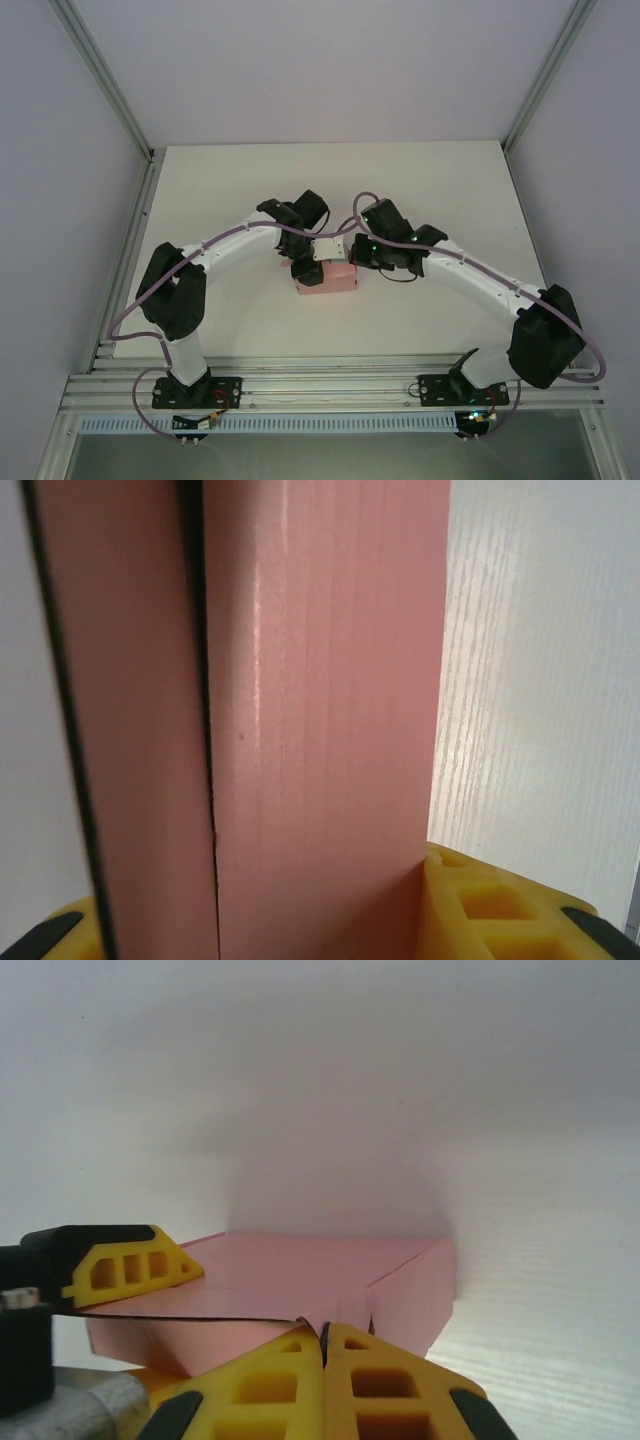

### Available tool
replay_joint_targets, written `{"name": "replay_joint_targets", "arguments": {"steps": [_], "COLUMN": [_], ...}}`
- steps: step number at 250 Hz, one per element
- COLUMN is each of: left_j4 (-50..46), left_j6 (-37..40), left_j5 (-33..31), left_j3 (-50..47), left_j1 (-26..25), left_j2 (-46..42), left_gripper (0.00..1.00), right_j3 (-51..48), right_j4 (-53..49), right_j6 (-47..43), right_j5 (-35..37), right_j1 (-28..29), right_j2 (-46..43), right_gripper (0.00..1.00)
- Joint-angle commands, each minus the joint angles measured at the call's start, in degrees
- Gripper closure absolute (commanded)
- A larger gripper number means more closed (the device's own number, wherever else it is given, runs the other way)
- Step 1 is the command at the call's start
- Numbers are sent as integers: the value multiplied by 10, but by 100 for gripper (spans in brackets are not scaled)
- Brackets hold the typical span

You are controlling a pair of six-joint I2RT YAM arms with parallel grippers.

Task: Assemble paper box

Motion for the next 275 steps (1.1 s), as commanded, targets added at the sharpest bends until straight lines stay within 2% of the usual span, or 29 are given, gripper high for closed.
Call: {"name": "replay_joint_targets", "arguments": {"steps": [1,44,62,98,135,198,233,275], "left_j4": [32,30,26,26,18,14,13,13], "left_j6": [9,16,17,20,22,23,20,11], "left_j5": [-9,-8,-8,-6,-9,-9,-7,-4], "left_j3": [-8,-4,1,2,8,20,26,27], "left_j1": [-2,-2,-3,-2,-2,-3,-2,-2], "left_j2": [22,27,30,31,36,41,44,43], "left_gripper": [60,60,61,61,61,61,61,61], "right_j3": [38,33,26,-42,-118,-218,-273,-302], "right_j4": [-25,-39,-34,42,103,190,273,303], "right_j6": [31,26,25,-69,-129,-158,-167,-208], "right_j5": [-112,-81,-91,-113,-113,-87,-113,-72], "right_j1": [10,5,3,2,2,2,2,45], "right_j2": [3,3,6,-6,-37,-88,-101,-103], "right_gripper": [100,100,100,100,100,100,100,100]}}
